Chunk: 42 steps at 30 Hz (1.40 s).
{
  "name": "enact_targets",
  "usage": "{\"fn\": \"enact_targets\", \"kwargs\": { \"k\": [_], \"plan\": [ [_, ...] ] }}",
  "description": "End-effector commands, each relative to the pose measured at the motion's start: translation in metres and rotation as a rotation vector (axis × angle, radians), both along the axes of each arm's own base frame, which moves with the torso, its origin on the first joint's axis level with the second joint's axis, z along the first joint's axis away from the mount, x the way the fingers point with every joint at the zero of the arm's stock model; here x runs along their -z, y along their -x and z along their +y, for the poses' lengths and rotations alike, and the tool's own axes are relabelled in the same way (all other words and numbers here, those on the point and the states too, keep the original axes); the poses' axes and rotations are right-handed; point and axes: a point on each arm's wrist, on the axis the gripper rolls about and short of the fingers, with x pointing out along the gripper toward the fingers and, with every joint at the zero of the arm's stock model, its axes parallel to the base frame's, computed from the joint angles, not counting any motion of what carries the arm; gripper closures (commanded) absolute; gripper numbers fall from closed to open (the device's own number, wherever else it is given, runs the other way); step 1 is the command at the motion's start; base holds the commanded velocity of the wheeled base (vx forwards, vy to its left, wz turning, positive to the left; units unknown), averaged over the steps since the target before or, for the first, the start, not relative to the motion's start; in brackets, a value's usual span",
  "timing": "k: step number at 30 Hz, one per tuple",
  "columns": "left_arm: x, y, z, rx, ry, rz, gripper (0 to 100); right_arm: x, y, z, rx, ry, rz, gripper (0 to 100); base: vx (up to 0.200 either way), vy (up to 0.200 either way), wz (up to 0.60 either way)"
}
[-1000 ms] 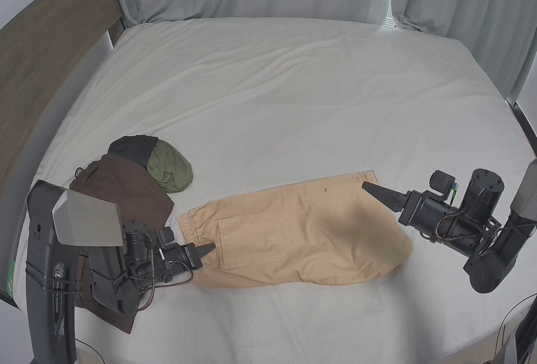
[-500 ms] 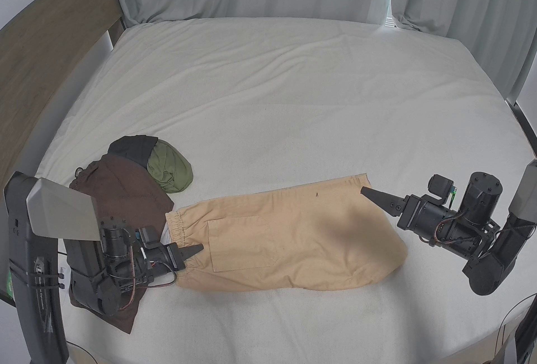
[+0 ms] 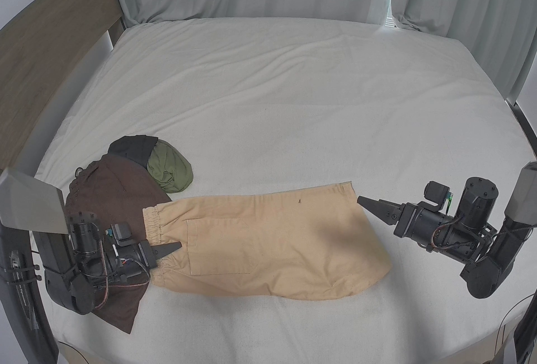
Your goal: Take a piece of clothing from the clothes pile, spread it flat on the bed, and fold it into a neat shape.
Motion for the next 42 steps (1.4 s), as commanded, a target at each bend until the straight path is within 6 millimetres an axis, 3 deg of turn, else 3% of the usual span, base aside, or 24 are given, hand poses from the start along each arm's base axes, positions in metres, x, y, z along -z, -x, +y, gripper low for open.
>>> {"fn": "enact_targets", "kwargs": {
  "k": [1,26,33,42],
  "plan": [
    [-0.013,0.003,0.012,-0.025,0.007,-0.041,100,0.007,-0.001,0.001,-0.003,0.012,0.022,0,0.0,0.0,0.0],
    [-0.029,0.028,0.081,-0.089,0.063,-0.086,100,0.012,0.011,0.011,-0.082,0.043,0.033,0,0.0,0.0,0.0],
    [-0.028,0.03,0.074,-0.057,0.037,-0.1,100,0.012,0.012,0.014,-0.093,0.043,0.031,0,0.0,0.0,0.0],
    [-0.04,0.022,0.047,-0.004,0.032,-0.135,100,0.011,0.013,0.013,-0.093,0.042,0.03,0,0.0,0.0,0.0]
  ]
}}
